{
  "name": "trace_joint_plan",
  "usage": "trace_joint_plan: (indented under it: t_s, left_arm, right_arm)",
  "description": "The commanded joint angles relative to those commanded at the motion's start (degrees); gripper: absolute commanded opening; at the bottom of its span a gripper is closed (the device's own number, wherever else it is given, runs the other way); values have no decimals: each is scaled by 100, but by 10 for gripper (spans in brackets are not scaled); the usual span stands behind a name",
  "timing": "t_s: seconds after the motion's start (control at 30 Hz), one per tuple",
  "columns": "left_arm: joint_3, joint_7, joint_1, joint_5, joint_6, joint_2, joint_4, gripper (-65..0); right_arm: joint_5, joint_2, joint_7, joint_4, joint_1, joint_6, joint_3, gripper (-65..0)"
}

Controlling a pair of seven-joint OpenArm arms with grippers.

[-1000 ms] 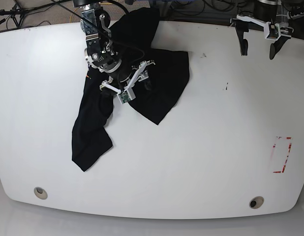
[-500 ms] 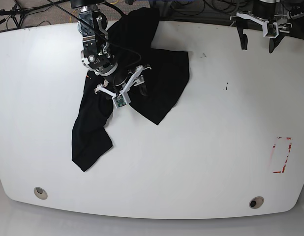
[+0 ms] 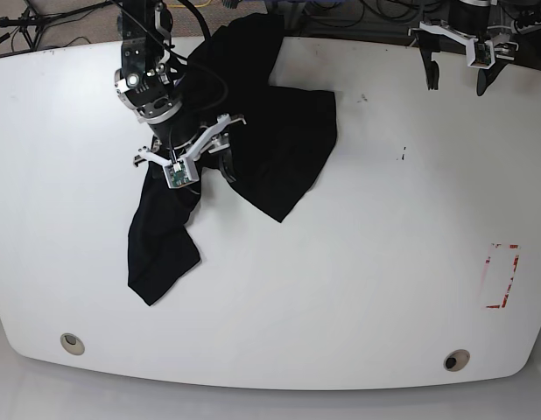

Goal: Fold the T-shirt properly
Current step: 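Drag the pinched fabric with the right gripper to spread the shirt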

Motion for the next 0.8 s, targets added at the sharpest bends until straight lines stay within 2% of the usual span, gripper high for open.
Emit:
trace_joint_plan:
  t_s: [0.2, 0.8]
  left_arm:
    - [9, 0, -9, 0, -9, 0, 0, -162]
    - [9, 0, -9, 0, -9, -35, 0, -161]
  right_arm:
    - [18, 378, 9, -9, -220, 9, -334, -296]
    - [9, 378, 9, -941, 220, 18, -501, -296]
